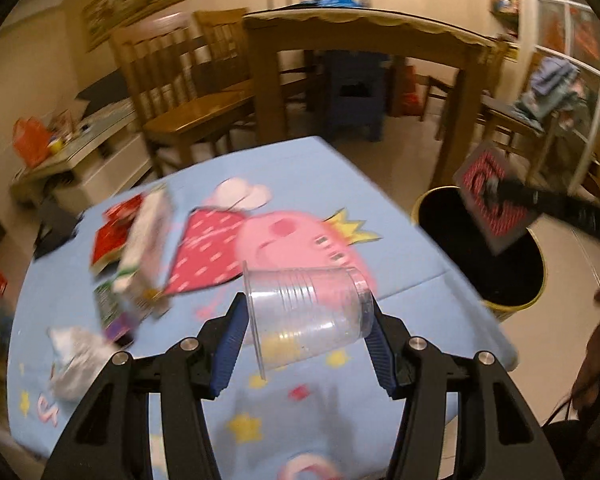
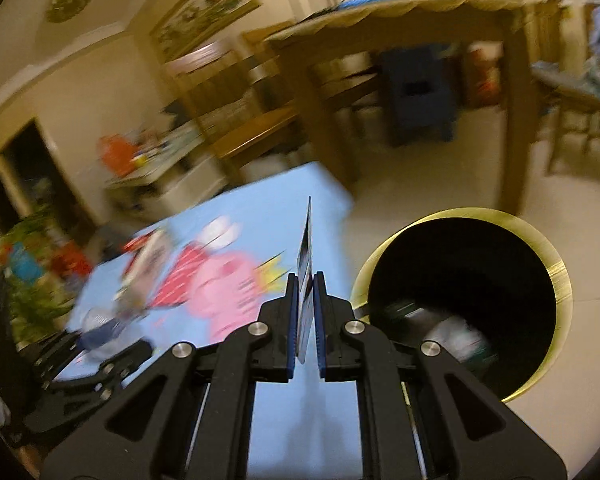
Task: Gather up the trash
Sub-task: 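Grasp the clear plastic cup with the left tool while the right tool holds the red card, then release the red card into the bin with the right tool while the left tool drops the plastic cup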
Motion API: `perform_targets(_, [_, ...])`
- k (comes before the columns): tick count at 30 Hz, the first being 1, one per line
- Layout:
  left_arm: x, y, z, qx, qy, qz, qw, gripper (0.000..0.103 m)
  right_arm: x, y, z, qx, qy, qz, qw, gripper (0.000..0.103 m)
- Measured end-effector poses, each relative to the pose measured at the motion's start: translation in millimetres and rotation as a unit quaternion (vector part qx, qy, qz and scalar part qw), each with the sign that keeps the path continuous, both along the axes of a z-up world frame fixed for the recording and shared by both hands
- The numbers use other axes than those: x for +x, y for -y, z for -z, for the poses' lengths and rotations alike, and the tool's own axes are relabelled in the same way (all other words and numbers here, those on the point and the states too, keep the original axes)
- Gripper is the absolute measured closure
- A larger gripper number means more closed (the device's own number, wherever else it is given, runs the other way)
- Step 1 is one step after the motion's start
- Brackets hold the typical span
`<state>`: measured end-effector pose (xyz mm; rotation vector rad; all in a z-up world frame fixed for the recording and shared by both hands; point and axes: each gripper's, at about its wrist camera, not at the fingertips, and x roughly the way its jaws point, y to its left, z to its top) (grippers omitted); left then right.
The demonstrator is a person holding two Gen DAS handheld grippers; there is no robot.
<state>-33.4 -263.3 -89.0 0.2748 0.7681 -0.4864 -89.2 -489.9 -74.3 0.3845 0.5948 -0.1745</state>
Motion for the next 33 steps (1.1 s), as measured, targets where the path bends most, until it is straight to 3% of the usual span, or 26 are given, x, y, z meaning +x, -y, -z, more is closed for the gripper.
perform_targets(2, [0,16,-2,-0.001,0.003,0.018,0.9998,0.049,0,21,-1,-0.01,-0.003,0.031,0.999,0.095])
perform_targets(5, [0,39,-4,0.003,0.007,0.04,0.9992,0.049,5,48,23,-0.014,-0.026,0.068,0.997,0.094])
perform_targets(8, [-2,60,-3,0.01,0.014,0.058,0.9982,0.049,14,74,62,0.037,-0.08,0.099,0.991,0.066])
perform_targets(10, [-2,73,-1,0.012,0.015,0.067,0.9976,0.049,9,89,62,0.07,-0.052,0.105,0.991,0.04])
perform_targets(12, [0,85,3,0.015,0.012,0.072,0.9972,0.049,0,95,55,0.066,-0.032,0.124,0.99,0.026])
perform_targets(17, [2,110,12,0.022,0.007,0.084,0.9962,0.049,-17,106,47,0.059,-0.003,0.153,0.986,0.021])
perform_targets(24, [0,147,17,0.028,0.01,0.108,0.9937,0.049,-60,136,32,0.075,0.046,0.242,0.966,0.01])
perform_targets(29, [5,182,19,0.03,-0.001,0.141,0.9896,0.048,-88,155,33,0.097,0.066,0.276,0.954,0.009])
perform_targets(31, [6,193,20,0.036,0.0,0.149,0.9882,0.033,-94,159,32,0.098,0.07,0.286,0.951,0.009])
perform_targets(33, [3,197,19,0.038,0.012,0.149,0.9881,0.028,-98,160,30,0.096,0.071,0.29,0.95,0.009])
